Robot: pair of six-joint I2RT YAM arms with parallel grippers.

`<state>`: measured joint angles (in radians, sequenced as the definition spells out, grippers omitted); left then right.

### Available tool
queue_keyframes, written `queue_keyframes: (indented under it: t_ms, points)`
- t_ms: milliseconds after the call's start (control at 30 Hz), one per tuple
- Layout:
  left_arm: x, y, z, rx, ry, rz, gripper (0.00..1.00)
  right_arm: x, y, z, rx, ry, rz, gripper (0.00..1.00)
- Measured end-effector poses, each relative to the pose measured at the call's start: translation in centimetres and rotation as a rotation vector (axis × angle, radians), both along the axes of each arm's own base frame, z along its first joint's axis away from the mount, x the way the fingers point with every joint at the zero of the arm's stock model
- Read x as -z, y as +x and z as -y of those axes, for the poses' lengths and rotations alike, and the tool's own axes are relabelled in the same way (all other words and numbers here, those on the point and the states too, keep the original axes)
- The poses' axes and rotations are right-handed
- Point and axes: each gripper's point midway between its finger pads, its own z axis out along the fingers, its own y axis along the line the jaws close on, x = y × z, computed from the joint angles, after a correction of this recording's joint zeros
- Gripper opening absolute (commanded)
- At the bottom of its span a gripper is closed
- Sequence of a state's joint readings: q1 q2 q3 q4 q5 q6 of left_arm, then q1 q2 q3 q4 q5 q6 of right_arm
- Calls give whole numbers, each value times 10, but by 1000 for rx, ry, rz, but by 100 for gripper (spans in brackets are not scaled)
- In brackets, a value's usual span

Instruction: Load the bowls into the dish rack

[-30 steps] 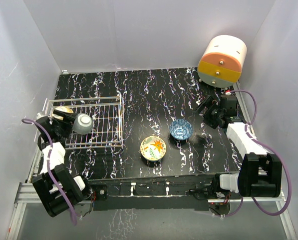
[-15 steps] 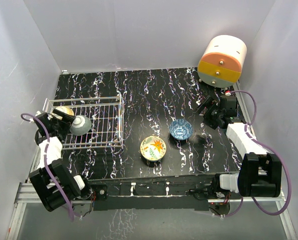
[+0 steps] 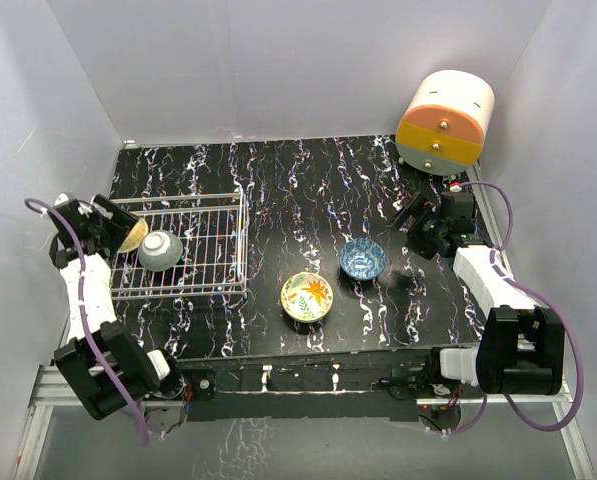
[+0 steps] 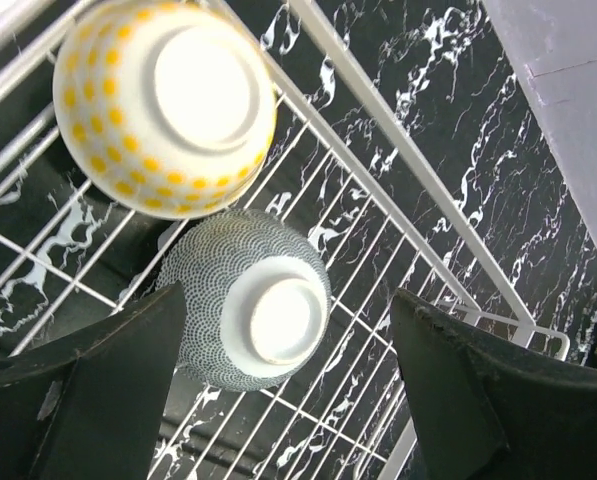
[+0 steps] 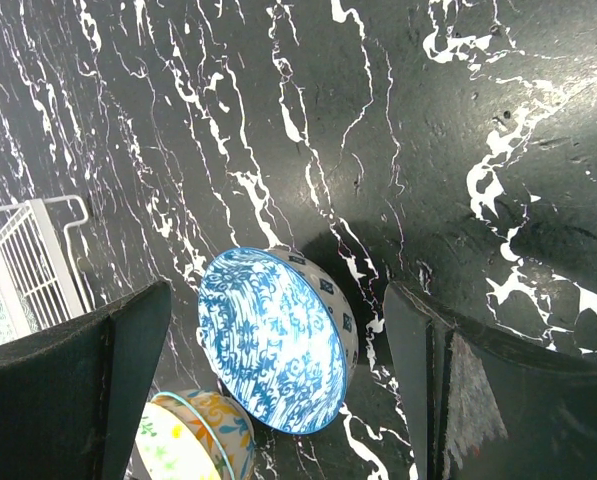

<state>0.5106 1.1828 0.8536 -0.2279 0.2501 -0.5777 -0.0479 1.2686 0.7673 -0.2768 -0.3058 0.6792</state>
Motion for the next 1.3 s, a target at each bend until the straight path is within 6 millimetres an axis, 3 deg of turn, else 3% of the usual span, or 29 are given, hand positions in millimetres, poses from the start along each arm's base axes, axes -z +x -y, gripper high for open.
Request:
queue_keyframes:
  t_ms: [133,233,333,400,500,633,867,1000,1300]
  points:
    - [-25,11,1,54,96,-21,81,-1,-1,-3,-12,12,-2,91]
    - [-31,28,25,153,197,-74,81,-2,-3,-6,-25,24,2,91]
    - [-19,38,53,253,276,-144,81,0,-6,-8,-35,34,-4,91]
    - [-3,35,62,289,313,-212,81,-1,-7,-10,-44,42,-2,91]
    - [10,27,50,272,373,-298,81,-2,-7,-12,-57,51,6,91]
    - [10,22,36,244,458,-341,81,7,-13,-15,-68,62,-12,91]
    - [7,30,41,267,589,-357,81,16,-14,-17,-78,72,-34,91]
    - [25,34,42,294,627,-414,81,17,-13,-17,-82,68,-29,91]
    - [32,29,28,244,688,-468,82,21,-14,-16,-92,55,-36,91]
